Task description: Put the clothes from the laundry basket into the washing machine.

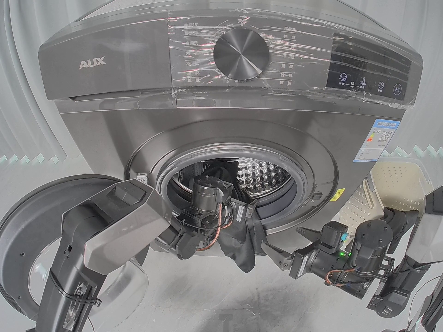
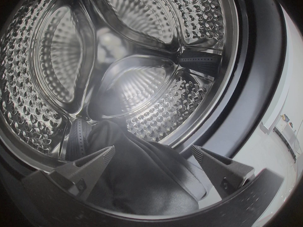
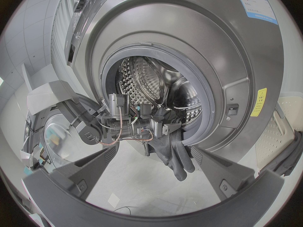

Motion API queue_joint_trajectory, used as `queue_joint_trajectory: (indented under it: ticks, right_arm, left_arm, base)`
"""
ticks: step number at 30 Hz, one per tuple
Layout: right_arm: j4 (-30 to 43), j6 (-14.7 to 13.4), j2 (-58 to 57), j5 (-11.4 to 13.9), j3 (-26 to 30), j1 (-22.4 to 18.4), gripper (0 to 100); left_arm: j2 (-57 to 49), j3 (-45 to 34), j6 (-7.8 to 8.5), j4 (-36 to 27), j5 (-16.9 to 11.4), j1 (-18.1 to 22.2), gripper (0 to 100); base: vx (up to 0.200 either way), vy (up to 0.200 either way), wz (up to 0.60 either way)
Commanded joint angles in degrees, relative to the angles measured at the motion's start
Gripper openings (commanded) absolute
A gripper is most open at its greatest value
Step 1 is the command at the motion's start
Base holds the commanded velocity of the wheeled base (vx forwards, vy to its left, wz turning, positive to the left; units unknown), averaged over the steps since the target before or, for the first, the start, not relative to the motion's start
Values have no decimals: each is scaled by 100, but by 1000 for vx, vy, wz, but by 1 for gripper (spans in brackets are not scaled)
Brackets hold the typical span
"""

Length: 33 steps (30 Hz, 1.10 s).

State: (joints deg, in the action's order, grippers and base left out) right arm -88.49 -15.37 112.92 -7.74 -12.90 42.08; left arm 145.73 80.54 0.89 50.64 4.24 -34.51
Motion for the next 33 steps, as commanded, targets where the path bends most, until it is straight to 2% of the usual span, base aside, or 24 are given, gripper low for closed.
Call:
queue_joint_trajectory:
  ticks: [1,6,10,11,22,27,29,33]
  right_arm:
    - [-1,-1,11,1,-2,11,100]
    - [-1,-1,11,1,-11,19,100]
    - [-1,-1,11,1,-11,37,100]
    - [-1,-1,11,1,-11,37,100]
    - [-10,-1,2,1,-11,37,100]
    - [-10,-1,2,1,-20,37,100]
    - [-1,8,11,1,-20,37,100]
    - [-1,8,11,1,-20,46,100]
  left_arm:
    - [-79,-144,16,-28,6,-56,100]
    - [44,-223,140,-81,6,-29,100]
    - [167,-188,157,-81,6,-21,100]
    - [184,-197,166,-72,6,-21,0]
    - [255,58,183,-19,6,-21,0]
    - [263,823,78,-28,112,23,0]
    - [413,1499,-54,-10,376,138,0]
    - [580,2097,-98,-1,499,164,0]
  base:
    - [0,0,0]
    - [0,0,0]
    - [0,0,0]
    - [0,0,0]
    - [0,0,0]
    - [0,0,0]
    - [0,0,0]
    - [0,0,0]
